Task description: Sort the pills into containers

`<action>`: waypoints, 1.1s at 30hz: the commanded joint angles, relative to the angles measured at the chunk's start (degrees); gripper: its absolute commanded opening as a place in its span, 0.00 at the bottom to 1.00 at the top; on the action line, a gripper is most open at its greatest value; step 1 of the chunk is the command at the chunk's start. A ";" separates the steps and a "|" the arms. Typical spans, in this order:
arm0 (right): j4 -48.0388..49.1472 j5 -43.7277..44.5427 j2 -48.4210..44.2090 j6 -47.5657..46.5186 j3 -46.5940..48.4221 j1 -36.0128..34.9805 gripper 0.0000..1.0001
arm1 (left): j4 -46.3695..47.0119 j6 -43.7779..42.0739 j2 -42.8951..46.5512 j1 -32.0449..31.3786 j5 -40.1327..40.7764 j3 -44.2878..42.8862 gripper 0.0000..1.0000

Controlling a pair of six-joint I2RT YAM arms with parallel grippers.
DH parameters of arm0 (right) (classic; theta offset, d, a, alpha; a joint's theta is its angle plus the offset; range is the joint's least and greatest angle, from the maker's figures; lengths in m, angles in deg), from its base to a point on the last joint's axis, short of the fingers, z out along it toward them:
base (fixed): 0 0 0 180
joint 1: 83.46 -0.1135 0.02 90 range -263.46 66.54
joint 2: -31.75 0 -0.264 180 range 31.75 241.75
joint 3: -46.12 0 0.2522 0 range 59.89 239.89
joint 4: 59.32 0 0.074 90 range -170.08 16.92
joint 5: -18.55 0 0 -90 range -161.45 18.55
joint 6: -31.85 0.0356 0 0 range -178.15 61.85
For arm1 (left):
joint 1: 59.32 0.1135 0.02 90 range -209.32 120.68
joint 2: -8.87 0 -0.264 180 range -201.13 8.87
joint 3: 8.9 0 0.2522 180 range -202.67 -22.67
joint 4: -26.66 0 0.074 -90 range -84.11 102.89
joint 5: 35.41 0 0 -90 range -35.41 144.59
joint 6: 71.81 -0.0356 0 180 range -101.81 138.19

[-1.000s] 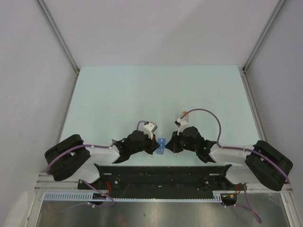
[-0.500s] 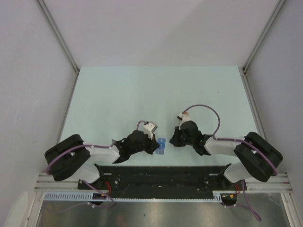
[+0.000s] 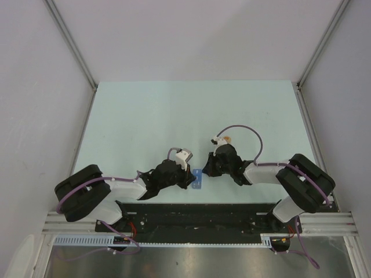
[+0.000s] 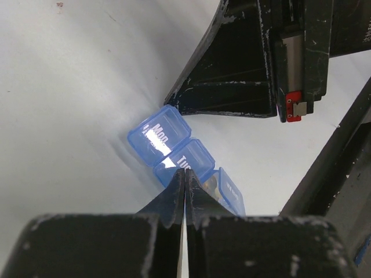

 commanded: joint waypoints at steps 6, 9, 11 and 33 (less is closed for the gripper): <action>0.41 -2.63 3.11 -1.90 3.03 -1.25 0.00 | -2.43 0.78 -0.75 0.12 -0.73 -0.27 0.00; 0.59 -3.42 3.99 -2.51 3.64 -1.69 0.00 | -2.35 0.69 -0.75 0.12 -0.73 -0.27 0.00; 0.59 -4.12 4.52 -2.86 4.26 -1.78 0.00 | -2.35 0.78 -0.75 0.12 -0.73 -0.27 0.00; -7.05 -2.28 -4.18 -5.94 7.51 1.56 0.00 | -2.35 0.17 1.19 0.20 1.30 0.26 0.01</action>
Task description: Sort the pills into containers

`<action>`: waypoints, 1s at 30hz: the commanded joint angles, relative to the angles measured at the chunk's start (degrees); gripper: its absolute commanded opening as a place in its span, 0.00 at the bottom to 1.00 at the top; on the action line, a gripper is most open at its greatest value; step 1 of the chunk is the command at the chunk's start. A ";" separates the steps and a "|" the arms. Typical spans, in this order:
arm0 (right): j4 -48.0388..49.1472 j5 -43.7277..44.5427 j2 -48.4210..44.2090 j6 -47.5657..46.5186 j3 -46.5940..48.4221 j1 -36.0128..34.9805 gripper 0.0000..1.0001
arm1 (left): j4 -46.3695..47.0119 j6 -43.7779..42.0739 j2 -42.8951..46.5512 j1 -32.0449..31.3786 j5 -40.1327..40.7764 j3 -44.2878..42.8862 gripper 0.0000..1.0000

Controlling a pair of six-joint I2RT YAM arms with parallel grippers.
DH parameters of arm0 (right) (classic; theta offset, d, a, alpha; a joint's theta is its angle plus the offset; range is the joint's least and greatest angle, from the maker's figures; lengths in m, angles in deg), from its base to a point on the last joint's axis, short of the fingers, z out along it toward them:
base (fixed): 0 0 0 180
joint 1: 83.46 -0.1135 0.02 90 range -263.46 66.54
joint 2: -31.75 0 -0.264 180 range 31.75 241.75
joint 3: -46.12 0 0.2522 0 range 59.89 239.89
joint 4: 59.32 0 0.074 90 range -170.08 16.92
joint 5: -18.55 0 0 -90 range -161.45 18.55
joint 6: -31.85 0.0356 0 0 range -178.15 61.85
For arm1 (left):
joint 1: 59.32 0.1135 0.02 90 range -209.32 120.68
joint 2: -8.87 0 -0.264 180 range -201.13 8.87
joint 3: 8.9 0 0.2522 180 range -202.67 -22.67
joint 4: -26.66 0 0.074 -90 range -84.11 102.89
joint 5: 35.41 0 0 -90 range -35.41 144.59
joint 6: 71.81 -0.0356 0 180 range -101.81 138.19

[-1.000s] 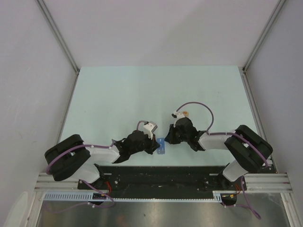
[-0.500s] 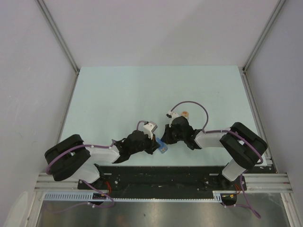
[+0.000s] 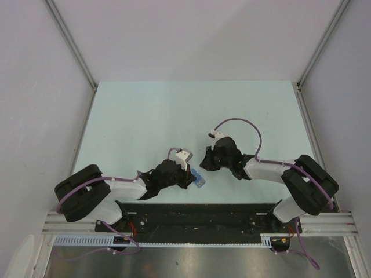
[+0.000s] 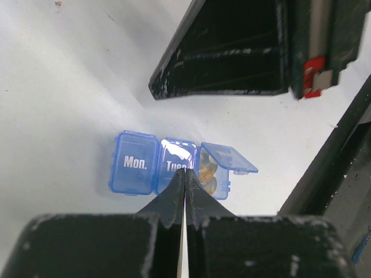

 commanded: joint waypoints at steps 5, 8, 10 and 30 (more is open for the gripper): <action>-5.23 2.55 -6.05 -2.49 2.24 0.20 0.00 | -2.52 -1.13 1.89 0.56 1.69 -0.62 0.06; -6.38 3.08 -6.84 -2.75 2.33 0.03 0.00 | -2.78 -1.83 2.68 0.73 1.78 -0.97 0.13; -6.82 3.17 -7.11 -2.93 2.16 0.03 0.00 | -2.96 -2.01 3.65 0.82 2.04 -1.06 0.18; -10.33 4.40 -12.73 -3.54 -0.21 -0.15 0.00 | -4.98 -5.00 2.42 2.05 2.04 -4.31 0.28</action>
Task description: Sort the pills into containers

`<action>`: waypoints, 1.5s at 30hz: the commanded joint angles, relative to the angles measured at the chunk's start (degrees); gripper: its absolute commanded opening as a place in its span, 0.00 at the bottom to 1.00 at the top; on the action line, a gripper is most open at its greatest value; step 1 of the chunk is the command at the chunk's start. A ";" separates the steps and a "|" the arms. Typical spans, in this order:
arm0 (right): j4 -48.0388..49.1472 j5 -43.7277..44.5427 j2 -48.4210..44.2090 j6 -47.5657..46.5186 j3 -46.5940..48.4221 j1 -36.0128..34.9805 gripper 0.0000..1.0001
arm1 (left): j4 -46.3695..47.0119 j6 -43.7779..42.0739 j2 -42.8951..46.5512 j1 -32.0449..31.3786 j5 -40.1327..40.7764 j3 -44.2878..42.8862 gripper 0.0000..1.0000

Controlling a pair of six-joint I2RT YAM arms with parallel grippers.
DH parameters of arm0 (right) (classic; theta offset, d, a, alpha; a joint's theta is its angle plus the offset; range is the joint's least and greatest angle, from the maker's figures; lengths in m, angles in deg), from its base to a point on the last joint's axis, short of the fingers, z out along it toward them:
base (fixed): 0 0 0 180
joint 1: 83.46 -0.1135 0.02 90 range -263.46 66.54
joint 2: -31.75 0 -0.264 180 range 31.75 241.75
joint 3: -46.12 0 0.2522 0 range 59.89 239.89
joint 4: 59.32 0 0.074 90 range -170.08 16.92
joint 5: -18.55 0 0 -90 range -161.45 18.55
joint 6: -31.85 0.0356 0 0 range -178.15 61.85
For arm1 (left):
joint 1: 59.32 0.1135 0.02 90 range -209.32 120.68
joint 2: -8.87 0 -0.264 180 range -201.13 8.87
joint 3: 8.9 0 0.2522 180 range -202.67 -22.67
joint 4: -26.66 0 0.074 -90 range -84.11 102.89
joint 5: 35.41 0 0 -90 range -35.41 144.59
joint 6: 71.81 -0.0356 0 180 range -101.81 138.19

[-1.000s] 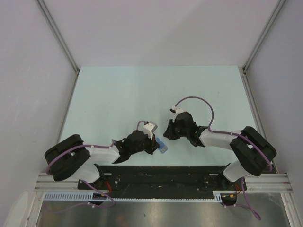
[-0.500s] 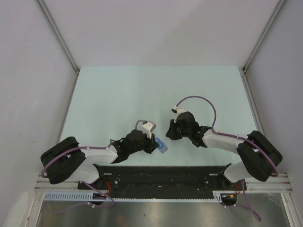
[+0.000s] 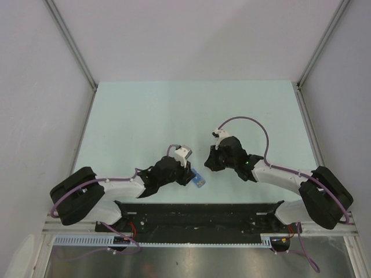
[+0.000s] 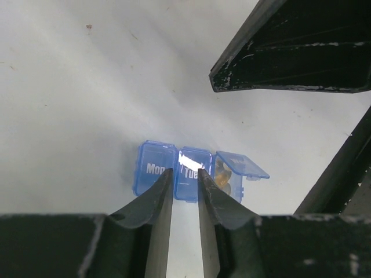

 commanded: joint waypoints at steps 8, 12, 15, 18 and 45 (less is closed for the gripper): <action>-2.71 2.00 -5.97 -1.14 -1.79 -0.08 0.00 | 0.11 -2.86 -0.71 0.74 2.18 -2.35 0.31; -3.50 2.35 -7.98 -0.97 -1.97 -0.26 0.00 | 0.02 -2.95 -0.88 0.83 2.18 -2.09 0.31; -4.81 2.44 -9.31 -0.97 -1.97 -0.70 0.00 | 0.02 -2.95 -1.14 0.83 2.27 -2.08 0.31; -6.32 2.44 -10.98 -1.14 -1.97 -1.58 0.00 | -0.16 -2.95 -1.93 0.83 2.45 -2.35 0.31; -7.20 5.69 -13.18 0.18 -3.99 -9.58 0.00 | -0.25 -3.47 -3.52 0.83 1.13 -1.82 0.32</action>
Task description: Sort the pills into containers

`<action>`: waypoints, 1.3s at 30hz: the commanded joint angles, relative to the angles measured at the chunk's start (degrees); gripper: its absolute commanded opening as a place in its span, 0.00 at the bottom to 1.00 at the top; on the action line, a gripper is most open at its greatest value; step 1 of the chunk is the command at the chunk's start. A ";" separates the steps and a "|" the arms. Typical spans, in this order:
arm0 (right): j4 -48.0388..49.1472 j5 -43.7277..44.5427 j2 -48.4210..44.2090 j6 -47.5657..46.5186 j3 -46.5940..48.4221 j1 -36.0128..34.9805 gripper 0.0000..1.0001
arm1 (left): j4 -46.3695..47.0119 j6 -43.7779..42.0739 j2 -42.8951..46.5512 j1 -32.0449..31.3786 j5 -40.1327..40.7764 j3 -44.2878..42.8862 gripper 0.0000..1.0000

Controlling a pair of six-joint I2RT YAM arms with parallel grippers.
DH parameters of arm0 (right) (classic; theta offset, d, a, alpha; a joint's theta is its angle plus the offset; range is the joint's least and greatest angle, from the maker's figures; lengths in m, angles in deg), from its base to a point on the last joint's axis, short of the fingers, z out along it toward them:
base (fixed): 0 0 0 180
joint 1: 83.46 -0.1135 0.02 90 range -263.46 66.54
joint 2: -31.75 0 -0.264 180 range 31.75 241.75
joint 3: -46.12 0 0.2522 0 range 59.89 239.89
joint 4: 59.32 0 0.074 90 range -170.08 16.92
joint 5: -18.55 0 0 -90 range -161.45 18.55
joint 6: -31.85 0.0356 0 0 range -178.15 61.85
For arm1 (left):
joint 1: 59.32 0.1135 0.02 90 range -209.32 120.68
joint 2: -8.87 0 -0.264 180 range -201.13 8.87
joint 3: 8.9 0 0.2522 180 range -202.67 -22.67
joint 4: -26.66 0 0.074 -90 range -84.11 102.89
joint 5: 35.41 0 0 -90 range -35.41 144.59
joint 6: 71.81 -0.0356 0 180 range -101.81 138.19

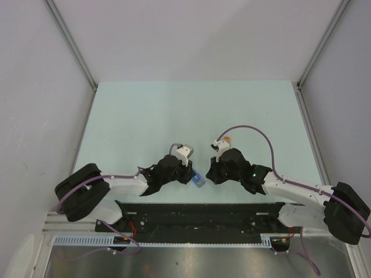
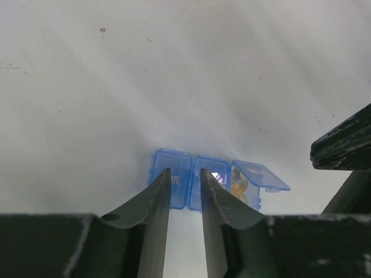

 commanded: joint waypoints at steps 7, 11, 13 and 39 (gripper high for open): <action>1.94 1.50 0.33 0.94 -0.30 -0.51 0.00 | -0.40 -4.23 0.74 0.39 -0.36 1.16 0.37; 1.85 1.50 0.15 1.03 -0.56 -0.59 0.00 | -0.75 -5.29 0.92 0.30 -0.09 1.86 0.37; 1.85 1.50 0.15 1.12 -0.56 -0.59 0.00 | -1.01 -5.90 0.75 0.22 -0.18 1.86 0.38; 13.98 1.23 7.44 3.22 -2.67 -2.61 0.00 | -2.86 -7.48 -0.75 -2.77 1.22 1.77 0.36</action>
